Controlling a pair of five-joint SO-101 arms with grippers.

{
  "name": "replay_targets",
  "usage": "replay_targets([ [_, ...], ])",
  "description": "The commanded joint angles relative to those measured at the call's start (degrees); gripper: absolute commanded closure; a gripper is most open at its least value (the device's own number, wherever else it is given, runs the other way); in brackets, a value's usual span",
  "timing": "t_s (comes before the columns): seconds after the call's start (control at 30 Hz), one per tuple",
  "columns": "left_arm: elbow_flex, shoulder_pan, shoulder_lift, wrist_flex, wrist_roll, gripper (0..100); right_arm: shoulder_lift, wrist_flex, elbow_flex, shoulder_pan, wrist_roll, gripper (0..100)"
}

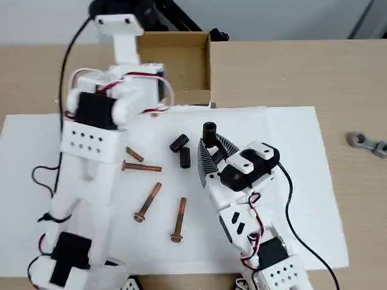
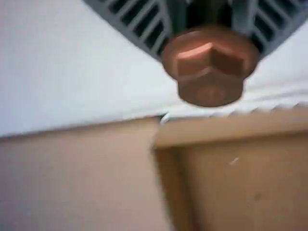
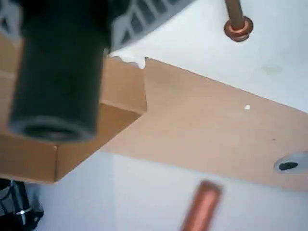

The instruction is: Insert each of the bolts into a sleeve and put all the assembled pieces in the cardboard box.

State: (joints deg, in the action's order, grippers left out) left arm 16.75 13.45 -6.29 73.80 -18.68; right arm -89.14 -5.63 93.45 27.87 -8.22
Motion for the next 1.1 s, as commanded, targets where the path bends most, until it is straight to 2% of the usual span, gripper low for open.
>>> replay_targets([
  [0.0, 0.66, 2.81, -3.60, -6.15, -3.34, 99, -1.19, 1.54, -0.97, 0.84, -0.79, 98.3],
  [0.17, 0.66, 7.03, -3.60, -12.48, -5.63, 99, -1.36, 1.54, -0.62, 4.70, -0.79, 98.3],
  [0.33, 0.22, 10.55, -3.52, -12.84, -5.54, 99, -1.36, 1.63, -0.70, 5.58, -0.79, 98.3],
  [0.8, -4.18, 9.49, -5.63, -15.47, -4.22, 99, -1.36, 5.85, -2.81, 2.77, -0.35, 98.3],
  [1.07, -5.76, 9.49, -11.43, -11.69, -4.22, 99, -1.36, 4.79, -1.14, 2.68, -0.70, 98.3],
])
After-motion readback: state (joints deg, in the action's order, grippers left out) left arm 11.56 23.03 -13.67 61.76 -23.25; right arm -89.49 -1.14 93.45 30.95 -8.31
